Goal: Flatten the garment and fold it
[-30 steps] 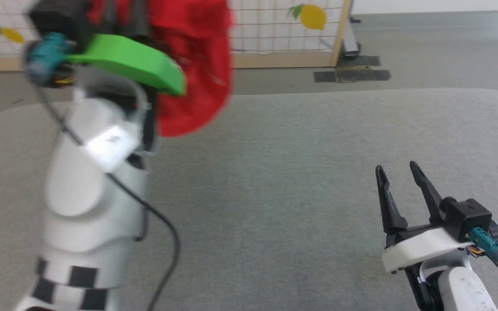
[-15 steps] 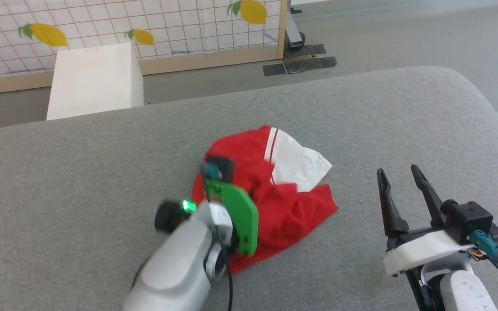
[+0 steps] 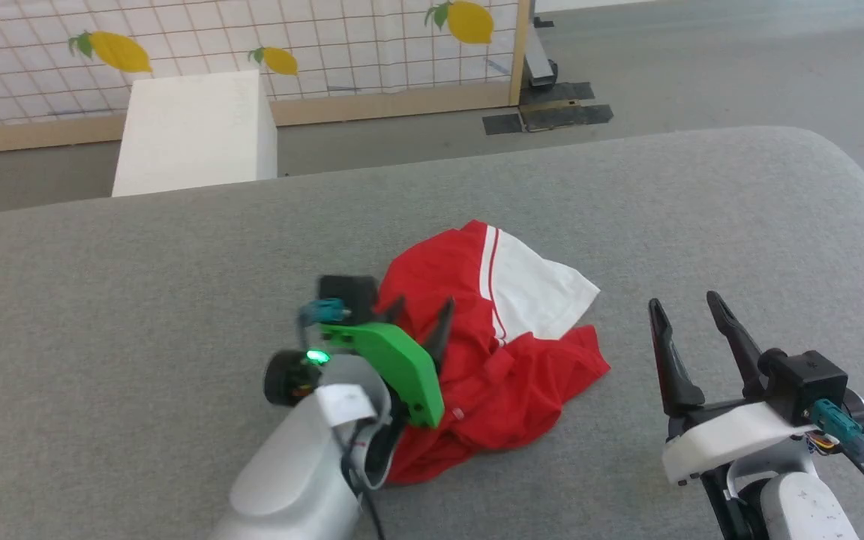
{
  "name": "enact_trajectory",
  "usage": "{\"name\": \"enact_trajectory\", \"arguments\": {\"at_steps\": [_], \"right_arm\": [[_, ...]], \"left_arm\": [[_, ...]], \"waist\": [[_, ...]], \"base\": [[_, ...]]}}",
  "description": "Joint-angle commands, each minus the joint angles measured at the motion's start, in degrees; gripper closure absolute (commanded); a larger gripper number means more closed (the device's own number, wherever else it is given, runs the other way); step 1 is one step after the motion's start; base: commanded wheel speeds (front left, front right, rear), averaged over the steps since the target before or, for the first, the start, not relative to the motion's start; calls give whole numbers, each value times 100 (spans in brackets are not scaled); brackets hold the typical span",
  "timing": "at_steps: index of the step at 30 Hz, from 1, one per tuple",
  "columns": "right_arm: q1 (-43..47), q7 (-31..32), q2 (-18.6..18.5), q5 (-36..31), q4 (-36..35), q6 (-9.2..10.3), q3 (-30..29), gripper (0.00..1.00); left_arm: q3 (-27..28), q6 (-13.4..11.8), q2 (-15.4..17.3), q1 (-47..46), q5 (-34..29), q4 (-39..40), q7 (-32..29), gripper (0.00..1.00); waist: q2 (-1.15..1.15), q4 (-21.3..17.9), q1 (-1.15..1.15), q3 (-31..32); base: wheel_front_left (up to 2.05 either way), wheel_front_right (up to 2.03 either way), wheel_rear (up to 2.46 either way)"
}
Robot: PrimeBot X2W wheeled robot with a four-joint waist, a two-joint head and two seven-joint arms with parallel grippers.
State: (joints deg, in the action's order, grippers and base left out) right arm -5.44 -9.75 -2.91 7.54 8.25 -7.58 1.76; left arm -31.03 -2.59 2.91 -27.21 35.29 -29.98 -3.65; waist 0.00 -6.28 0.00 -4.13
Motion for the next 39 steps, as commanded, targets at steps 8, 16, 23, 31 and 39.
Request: {"name": "enact_trajectory", "arguments": {"at_steps": [8, 16, 23, 31, 39], "right_arm": [[145, 66, 3, -53, -114, 9, -60, 0], [-49, 332, 3, 39, -74, 9, -426, 0], [-894, 1741, 3, -58, 671, 9, -912, 0], [-1907, 3488, 3, -409, 1813, 9, -1537, 0], [-2271, 4648, 3, -887, 2330, 9, -1722, 100]], "left_arm": [[976, -463, 593, 790, -205, 1189, 1788, 0], [2119, -575, 764, 1691, -1151, 2326, 1863, 0], [2737, -225, 341, 2015, -1655, 2618, 1864, 0], [2991, 165, 26, 1827, -1803, 2676, 1864, 0], [2870, 176, 0, 1787, -1638, 2549, 1865, 0]], "waist": [[0, 358, 0, 107], [0, 730, 0, -150], [0, 1186, 0, -564], [0, 1677, 0, -993], [0, 1904, 0, -1080]], "base": [[0, 0, 0], [0, 0, 0], [0, 0, 0], [0, 0, 0], [0, 0, 0]]}}
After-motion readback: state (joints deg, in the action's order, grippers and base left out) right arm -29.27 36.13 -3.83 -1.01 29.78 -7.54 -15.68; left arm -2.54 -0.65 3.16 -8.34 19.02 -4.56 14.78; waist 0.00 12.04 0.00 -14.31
